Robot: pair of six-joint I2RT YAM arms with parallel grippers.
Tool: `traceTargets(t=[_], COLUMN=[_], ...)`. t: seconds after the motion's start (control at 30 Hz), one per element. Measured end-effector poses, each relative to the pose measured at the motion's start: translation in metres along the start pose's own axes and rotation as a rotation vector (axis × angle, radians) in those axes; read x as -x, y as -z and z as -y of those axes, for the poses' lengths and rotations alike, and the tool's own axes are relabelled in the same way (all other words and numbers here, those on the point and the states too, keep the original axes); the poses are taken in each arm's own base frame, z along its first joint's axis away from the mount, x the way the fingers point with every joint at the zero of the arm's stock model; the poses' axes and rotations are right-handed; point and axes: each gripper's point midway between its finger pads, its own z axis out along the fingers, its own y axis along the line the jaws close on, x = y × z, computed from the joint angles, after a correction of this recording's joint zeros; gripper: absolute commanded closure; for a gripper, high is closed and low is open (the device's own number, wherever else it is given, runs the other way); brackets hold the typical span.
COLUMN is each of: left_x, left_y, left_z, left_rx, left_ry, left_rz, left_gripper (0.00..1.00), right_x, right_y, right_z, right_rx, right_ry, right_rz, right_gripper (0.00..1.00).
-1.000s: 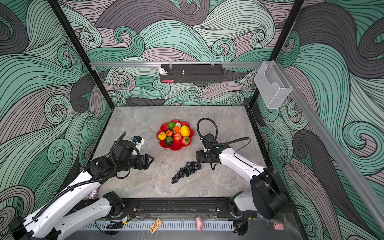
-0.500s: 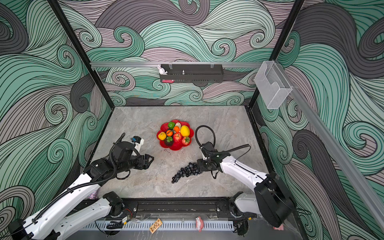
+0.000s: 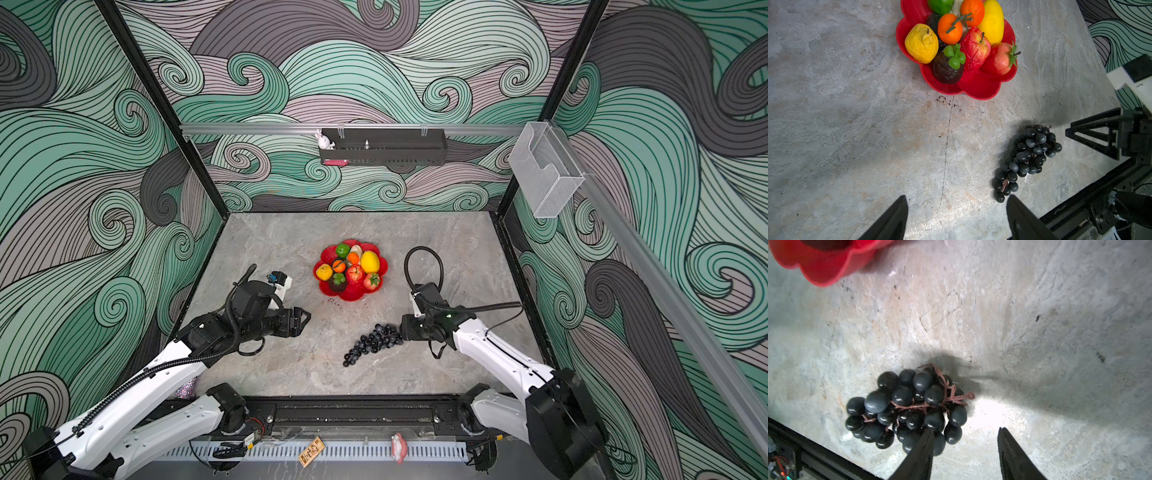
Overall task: Place and organize the fake fruits in the fruit bowl
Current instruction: 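Close the right gripper on the grape bunch stem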
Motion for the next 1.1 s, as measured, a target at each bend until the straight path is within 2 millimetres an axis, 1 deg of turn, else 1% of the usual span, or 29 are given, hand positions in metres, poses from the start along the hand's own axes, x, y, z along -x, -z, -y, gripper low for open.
traceTargets(t=[0.1,0.33,0.57,0.83,0.93,1.0,1.1], left_x=[0.0,0.001,0.002,0.002,0.002,0.002,0.002], left_y=[0.001,0.004,0.006,0.006,0.006,0.006,0.006], left_z=[0.0,0.001,0.001,0.001,0.001,0.001,0.001], left_rx=[-0.002,-0.008,-0.009,-0.009,-0.01,-0.01,-0.01], left_ry=[0.0,0.0,0.0,-0.001,-0.001,-0.001,-0.001], left_rz=[0.004,0.016,0.02,0.019,0.019,0.019,0.019], left_gripper=[0.23,0.23,0.23,0.23,0.23,0.23,0.23], right_x=[0.016,0.025,0.016,-0.003,-0.003,-0.002,0.0], right_y=[-0.002,-0.024,-0.035,-0.044,-0.045,-0.045,-0.046], right_z=[-0.002,0.0,0.0,0.006,0.005,0.003,0.001], right_rx=[0.05,0.129,0.18,0.181,0.189,0.2,0.212], right_ry=[-0.052,-0.157,-0.199,-0.229,-0.228,-0.226,-0.223], right_rz=[0.02,-0.019,-0.043,-0.08,-0.078,-0.075,-0.072], right_gripper=[0.54,0.58,0.6,0.61,0.64,0.7,0.74])
